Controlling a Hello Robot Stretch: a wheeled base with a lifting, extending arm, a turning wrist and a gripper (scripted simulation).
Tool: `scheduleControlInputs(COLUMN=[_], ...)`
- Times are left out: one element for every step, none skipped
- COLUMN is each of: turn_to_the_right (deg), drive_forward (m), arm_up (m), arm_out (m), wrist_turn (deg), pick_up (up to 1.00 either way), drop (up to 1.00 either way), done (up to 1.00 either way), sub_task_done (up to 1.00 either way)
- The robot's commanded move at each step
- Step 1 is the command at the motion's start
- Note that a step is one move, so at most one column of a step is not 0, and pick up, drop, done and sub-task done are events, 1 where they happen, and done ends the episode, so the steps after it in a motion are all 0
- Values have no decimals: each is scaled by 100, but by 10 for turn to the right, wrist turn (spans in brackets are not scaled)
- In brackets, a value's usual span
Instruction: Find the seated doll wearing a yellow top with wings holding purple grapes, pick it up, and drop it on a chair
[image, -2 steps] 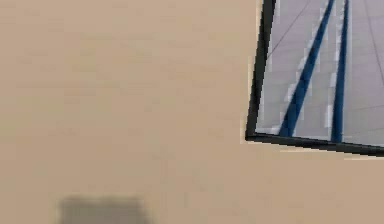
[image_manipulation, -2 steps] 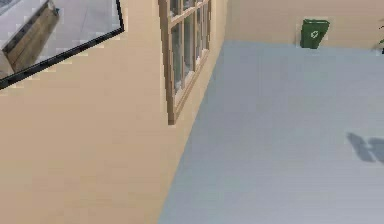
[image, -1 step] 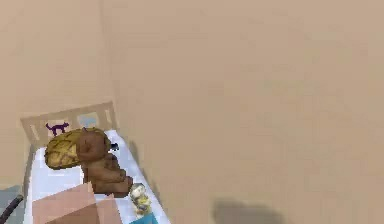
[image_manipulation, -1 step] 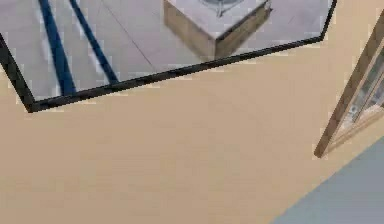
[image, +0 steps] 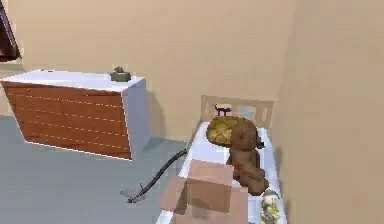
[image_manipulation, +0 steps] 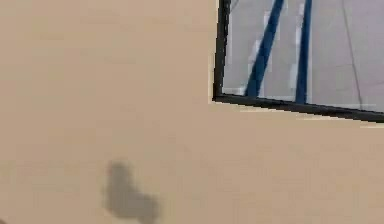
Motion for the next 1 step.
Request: scheduleControlInputs(turn_to_the_right=[-450], drive_forward=[0], arm_up=[0], arm_out=[0], wrist_turn=[0], pick_up=[0], drop=[0], done=[0], sub_task_done=[0])
